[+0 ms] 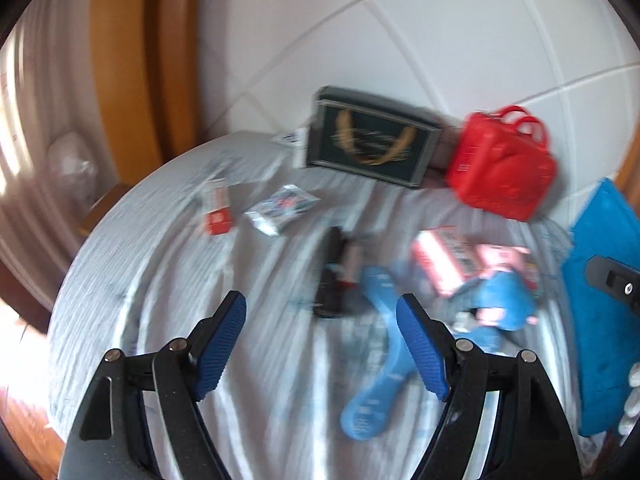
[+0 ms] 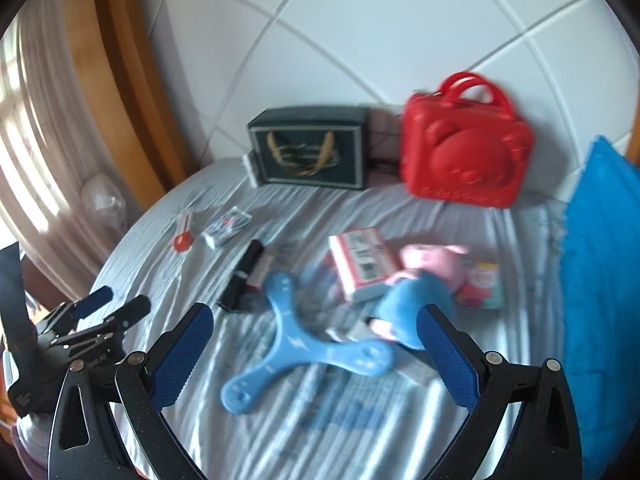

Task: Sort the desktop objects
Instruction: 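Withdraw both tools from the bin back over the bed, then grasp the white-red ointment tube box with left tool while right tool grasps the wet-wipes pack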

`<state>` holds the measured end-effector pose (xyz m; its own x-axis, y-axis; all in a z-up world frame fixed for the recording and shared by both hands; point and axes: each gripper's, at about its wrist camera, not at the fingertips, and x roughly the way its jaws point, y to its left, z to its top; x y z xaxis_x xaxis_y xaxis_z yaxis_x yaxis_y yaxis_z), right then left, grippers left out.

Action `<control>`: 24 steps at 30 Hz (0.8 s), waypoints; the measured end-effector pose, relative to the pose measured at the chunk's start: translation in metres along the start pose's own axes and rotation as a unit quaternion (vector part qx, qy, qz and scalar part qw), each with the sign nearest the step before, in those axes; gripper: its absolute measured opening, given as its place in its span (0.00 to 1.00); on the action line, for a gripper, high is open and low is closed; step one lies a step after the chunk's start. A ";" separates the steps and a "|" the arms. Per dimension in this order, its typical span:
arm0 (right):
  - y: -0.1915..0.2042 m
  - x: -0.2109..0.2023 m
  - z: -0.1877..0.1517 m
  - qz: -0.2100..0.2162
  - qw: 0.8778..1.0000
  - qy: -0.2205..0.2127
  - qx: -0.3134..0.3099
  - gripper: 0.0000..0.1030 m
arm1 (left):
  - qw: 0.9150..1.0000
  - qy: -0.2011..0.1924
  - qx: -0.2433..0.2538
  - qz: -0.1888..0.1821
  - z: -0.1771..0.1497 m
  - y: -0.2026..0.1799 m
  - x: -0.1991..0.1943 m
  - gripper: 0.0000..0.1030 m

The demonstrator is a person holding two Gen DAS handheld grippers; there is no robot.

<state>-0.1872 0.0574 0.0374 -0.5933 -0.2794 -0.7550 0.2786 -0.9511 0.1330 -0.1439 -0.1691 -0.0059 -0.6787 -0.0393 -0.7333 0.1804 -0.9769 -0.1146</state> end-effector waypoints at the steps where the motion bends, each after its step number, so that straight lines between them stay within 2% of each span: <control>1: 0.009 0.017 0.007 0.005 1.000 0.012 0.001 1.00 | 1.000 0.006 -0.006 0.011 0.003 0.017 0.008 0.75; 4: 0.039 0.069 0.029 0.021 0.999 0.036 0.000 1.00 | 0.999 0.026 -0.021 0.035 0.019 0.067 0.041 0.75; 8: 0.067 0.135 0.055 0.000 0.998 0.057 -0.006 1.00 | 0.996 0.023 -0.041 0.078 0.046 0.121 0.089 0.75; 11: 0.081 0.185 0.070 -0.009 0.997 0.078 0.000 1.00 | 0.995 0.024 -0.057 0.077 0.065 0.149 0.132 0.75; 14: 0.094 0.226 0.079 -0.015 0.995 0.095 -0.004 1.00 | 0.996 0.024 -0.057 0.071 0.082 0.158 0.178 0.75; 18: 0.105 0.276 0.088 -0.023 0.993 0.120 -0.001 1.00 | 0.996 0.052 -0.066 0.042 0.097 0.156 0.242 0.75; 24: 0.115 0.327 0.100 -0.032 0.991 0.131 0.010 1.00 | 0.994 0.078 -0.064 0.047 0.103 0.157 0.312 0.75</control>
<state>-0.4251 -0.1565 -0.1302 -0.3924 -0.1774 -0.9025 0.2296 -0.9691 0.0907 -0.4006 -0.3567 -0.1835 -0.5383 -0.0857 -0.8384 0.3329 -0.9355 -0.1181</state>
